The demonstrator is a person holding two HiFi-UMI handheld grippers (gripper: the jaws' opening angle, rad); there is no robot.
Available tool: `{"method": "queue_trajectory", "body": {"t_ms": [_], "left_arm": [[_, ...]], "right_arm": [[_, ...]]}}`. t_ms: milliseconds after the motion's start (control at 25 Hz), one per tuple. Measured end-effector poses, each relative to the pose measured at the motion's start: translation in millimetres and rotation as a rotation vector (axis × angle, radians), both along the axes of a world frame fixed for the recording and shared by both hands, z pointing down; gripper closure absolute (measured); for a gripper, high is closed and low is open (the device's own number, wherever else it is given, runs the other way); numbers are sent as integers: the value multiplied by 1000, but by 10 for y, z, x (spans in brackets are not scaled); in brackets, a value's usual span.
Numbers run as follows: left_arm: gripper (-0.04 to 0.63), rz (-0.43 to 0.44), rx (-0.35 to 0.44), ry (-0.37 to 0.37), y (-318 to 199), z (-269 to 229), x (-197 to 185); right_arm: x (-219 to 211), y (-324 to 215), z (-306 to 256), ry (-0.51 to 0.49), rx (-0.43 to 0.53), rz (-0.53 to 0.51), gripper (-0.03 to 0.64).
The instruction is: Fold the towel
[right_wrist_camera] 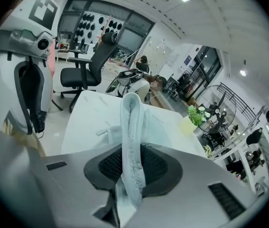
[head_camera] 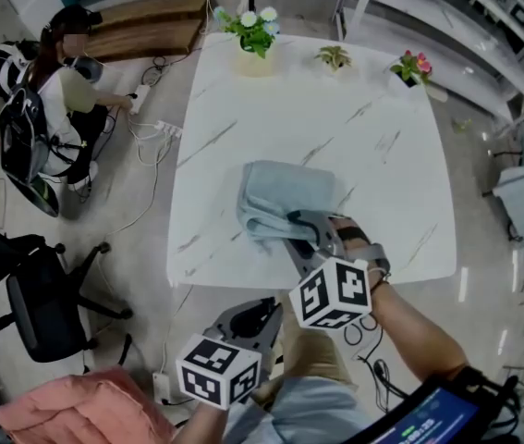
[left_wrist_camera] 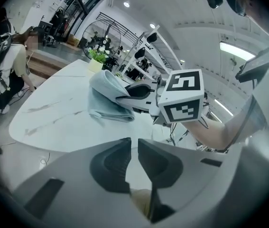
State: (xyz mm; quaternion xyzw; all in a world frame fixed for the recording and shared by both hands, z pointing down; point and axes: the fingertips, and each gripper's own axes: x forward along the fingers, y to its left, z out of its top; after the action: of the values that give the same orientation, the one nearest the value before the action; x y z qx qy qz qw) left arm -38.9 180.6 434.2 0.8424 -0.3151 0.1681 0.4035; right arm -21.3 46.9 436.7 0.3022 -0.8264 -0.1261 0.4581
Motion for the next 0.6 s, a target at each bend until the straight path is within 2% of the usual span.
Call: {"method": "queue_trajectory", "body": {"t_ms": [240, 320, 400, 480, 600], "left_arm": [[548, -6, -20, -4, 11, 92, -66], [548, -10, -23, -3, 0, 118, -83], [548, -9, -24, -1, -11, 139, -87], [548, -5, -20, 2, -24, 139, -79], [548, -1, -11, 7, -39, 109, -70]], "right_arm": [[5, 40, 336, 43, -33, -18, 507], [1, 70, 430, 55, -56, -35, 462], [-10, 113, 452, 49, -80, -52, 448], [-15, 191, 403, 33, -124, -72, 384], [46, 296, 207, -16, -176, -83, 350]]}}
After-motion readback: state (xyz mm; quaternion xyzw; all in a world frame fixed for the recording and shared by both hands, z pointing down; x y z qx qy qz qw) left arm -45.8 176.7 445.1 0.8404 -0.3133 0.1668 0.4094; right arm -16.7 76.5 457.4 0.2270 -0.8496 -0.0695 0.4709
